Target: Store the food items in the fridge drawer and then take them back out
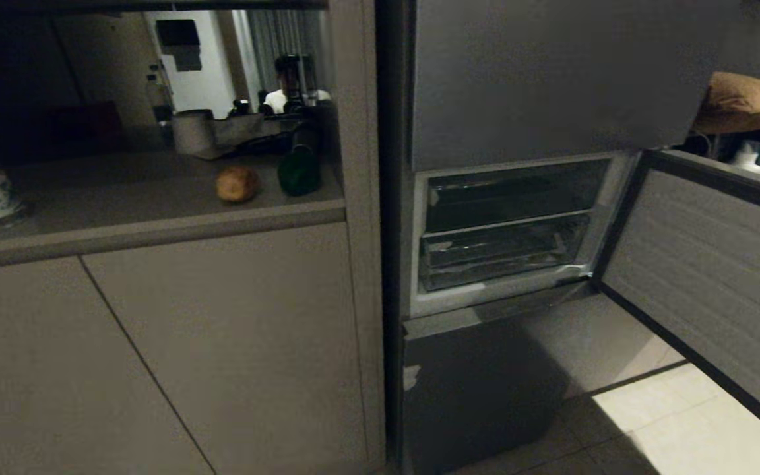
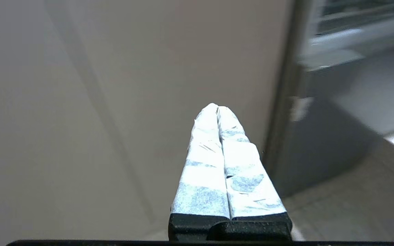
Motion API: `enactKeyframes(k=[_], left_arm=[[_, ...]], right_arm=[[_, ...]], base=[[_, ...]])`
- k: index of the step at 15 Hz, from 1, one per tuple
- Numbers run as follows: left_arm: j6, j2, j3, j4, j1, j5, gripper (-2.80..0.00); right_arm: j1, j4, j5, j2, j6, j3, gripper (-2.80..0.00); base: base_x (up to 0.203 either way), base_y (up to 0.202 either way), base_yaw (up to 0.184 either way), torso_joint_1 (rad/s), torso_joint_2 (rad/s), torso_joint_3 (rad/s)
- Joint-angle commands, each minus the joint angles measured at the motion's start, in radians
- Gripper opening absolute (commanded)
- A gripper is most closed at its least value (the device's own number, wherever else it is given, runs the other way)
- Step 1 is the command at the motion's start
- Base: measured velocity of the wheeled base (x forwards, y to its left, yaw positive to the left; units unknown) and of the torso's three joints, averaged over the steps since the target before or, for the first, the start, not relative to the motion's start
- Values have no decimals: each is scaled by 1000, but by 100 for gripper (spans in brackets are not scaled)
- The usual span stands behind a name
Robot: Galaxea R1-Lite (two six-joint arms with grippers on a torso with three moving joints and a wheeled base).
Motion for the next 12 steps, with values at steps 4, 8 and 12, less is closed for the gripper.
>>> enactKeyframes(k=[4, 8, 12], left_arm=[[-27, 1, 0, -2, 0, 6, -280], [-34, 1, 0, -2, 0, 6, -280], [-34, 1, 0, -2, 0, 6, -280]], right_arm=[[0, -1, 0, 1, 0, 31, -280], [0, -1, 0, 1, 0, 31, -280], [0, -1, 0, 1, 2, 31, -280]], base=[[0, -6, 121, 2, 3, 2], [0, 0, 0, 0, 0, 0], [0, 0, 0, -90, 218, 117]])
